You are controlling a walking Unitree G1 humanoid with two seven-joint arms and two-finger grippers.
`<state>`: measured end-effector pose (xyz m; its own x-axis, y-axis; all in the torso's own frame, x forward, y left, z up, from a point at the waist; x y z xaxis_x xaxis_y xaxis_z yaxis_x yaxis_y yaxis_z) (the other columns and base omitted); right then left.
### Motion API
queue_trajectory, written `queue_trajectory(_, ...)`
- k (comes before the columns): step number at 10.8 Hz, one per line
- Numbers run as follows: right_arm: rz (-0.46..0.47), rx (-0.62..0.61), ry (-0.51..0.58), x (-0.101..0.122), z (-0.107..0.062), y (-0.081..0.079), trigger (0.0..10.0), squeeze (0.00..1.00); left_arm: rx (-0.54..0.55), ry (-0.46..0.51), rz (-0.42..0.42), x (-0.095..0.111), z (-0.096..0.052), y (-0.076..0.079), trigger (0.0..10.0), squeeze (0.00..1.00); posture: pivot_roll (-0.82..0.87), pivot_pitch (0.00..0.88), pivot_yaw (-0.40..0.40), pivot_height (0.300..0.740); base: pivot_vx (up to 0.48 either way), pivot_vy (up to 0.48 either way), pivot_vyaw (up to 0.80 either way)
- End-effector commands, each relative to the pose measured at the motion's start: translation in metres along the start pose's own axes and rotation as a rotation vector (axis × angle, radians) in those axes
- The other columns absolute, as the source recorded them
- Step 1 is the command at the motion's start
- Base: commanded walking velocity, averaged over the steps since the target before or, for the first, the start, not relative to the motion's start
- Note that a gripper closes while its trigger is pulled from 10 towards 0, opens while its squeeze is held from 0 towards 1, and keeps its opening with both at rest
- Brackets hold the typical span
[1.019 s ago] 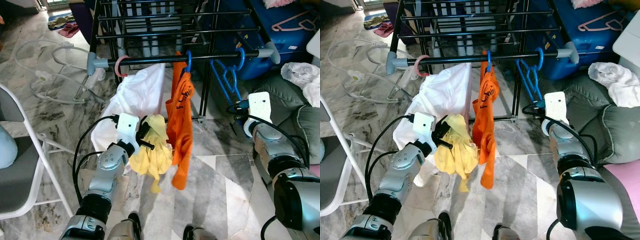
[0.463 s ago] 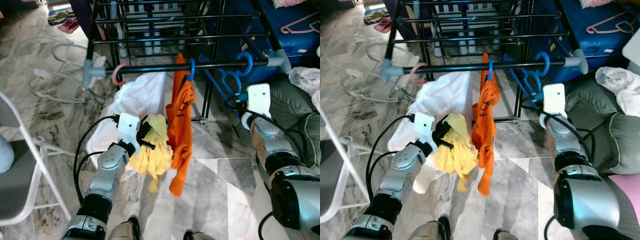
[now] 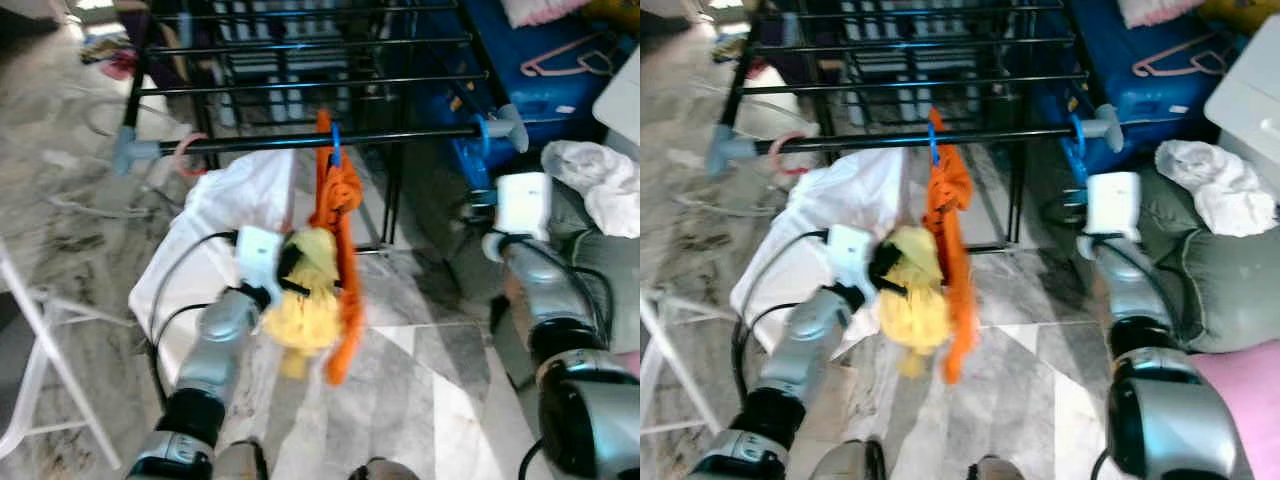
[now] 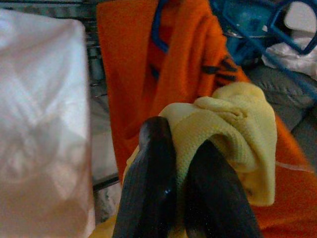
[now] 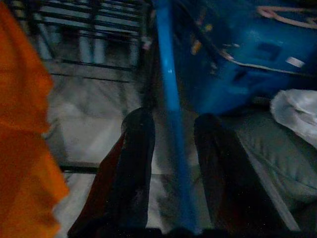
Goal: Hang hanger
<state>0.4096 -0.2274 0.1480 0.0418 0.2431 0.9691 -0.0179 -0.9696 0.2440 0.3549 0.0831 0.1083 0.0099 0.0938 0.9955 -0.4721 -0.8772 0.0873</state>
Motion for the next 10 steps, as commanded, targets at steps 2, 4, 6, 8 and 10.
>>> queue_trajectory(2,-0.005,0.003,-0.025,-0.011,-0.007,0.005,10.0,0.00,-0.002,0.019,0.011,0.004,0.001,0.001,10.0,0.00,-0.09,0.165,-0.009,0.740,0.000,0.000,0.00)
queue_trajectory(4,-0.006,0.001,-0.037,-0.014,-0.009,0.006,10.0,0.00,0.000,0.011,0.013,0.002,0.001,0.001,10.0,0.00,-0.09,0.164,-0.006,0.740,0.000,0.000,0.00)
queue_trajectory(6,-0.006,0.003,-0.043,-0.012,-0.007,0.007,10.0,0.00,-0.004,0.008,0.015,0.002,0.002,0.002,10.0,0.00,-0.09,0.161,-0.003,0.740,0.000,0.000,0.00)
queue_trajectory(8,0.007,0.013,-0.051,-0.004,-0.001,0.010,10.0,0.00,-0.009,0.000,0.019,0.001,0.004,0.003,10.0,0.00,-0.09,0.162,0.001,0.740,0.000,0.000,0.00)
queue_trajectory(10,0.023,0.009,-0.064,0.000,0.003,0.013,10.0,0.00,-0.005,-0.001,0.021,0.001,0.003,0.002,10.0,0.00,-0.08,0.163,-0.003,0.740,0.000,0.000,0.00)
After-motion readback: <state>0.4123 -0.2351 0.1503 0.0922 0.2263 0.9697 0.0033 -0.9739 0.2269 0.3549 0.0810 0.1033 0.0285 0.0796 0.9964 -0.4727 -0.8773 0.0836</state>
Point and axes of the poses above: a point about 5 cm out from each wrist's last joint towards the gripper, its own z axis pointing out of the wrist towards the gripper, its own x axis along the axis of the wrist's last joint, y = z × x, the point moved 3 cm from there along z, pointing out of the wrist towards the gripper, and after that the axes turned 3 degrees about -z, right-handed, at the moved point
